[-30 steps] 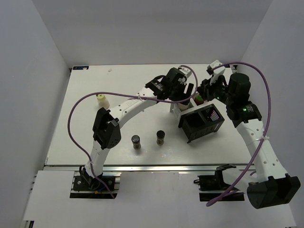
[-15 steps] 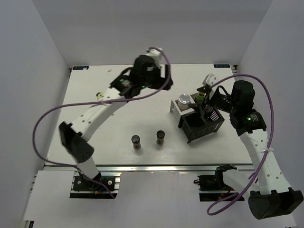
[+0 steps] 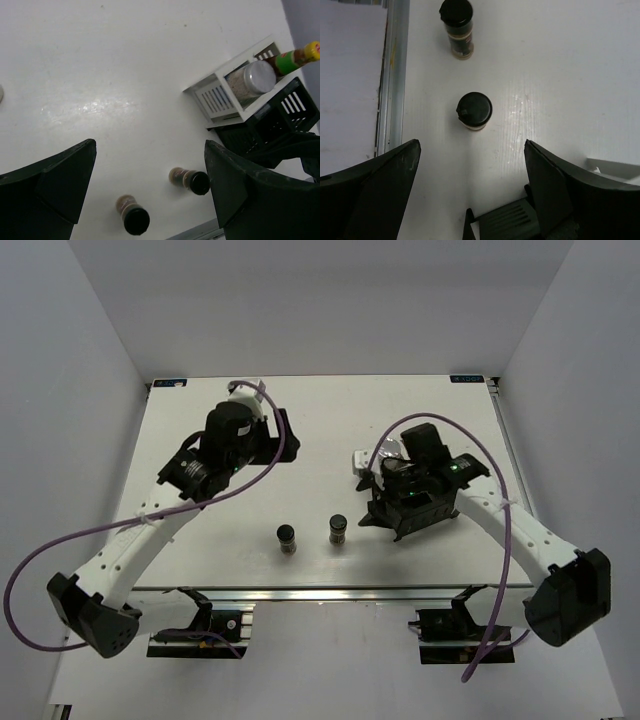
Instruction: Organize the condiment bottles
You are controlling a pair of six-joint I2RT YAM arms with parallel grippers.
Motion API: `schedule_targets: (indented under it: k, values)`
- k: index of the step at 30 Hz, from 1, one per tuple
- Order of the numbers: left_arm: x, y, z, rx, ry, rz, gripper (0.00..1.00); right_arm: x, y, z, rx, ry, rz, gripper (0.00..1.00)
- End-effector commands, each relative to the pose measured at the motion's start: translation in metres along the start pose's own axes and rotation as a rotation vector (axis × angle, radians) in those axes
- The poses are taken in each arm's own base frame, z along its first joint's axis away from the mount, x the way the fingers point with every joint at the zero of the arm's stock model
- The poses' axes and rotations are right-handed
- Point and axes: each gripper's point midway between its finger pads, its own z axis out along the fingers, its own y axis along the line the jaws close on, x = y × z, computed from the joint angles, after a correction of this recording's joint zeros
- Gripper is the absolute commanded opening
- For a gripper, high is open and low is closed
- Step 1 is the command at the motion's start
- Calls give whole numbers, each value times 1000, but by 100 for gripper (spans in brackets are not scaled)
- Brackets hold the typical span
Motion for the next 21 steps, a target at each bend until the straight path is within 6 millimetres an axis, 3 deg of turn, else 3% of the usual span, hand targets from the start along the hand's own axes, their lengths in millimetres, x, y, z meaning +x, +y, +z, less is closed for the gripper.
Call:
schedule_targets:
  k: [1, 9, 21]
  values:
    - [7, 14, -25, -36, -32, -50, 98, 13, 3, 20, -20, 79, -61, 89]
    - [39, 40, -44, -108, -13, -100, 98, 33, 11, 57, -90, 143, -52, 89]
    - [54, 56, -57, -167, 17, -91, 98, 52, 6, 92, -91, 220, -71, 89]
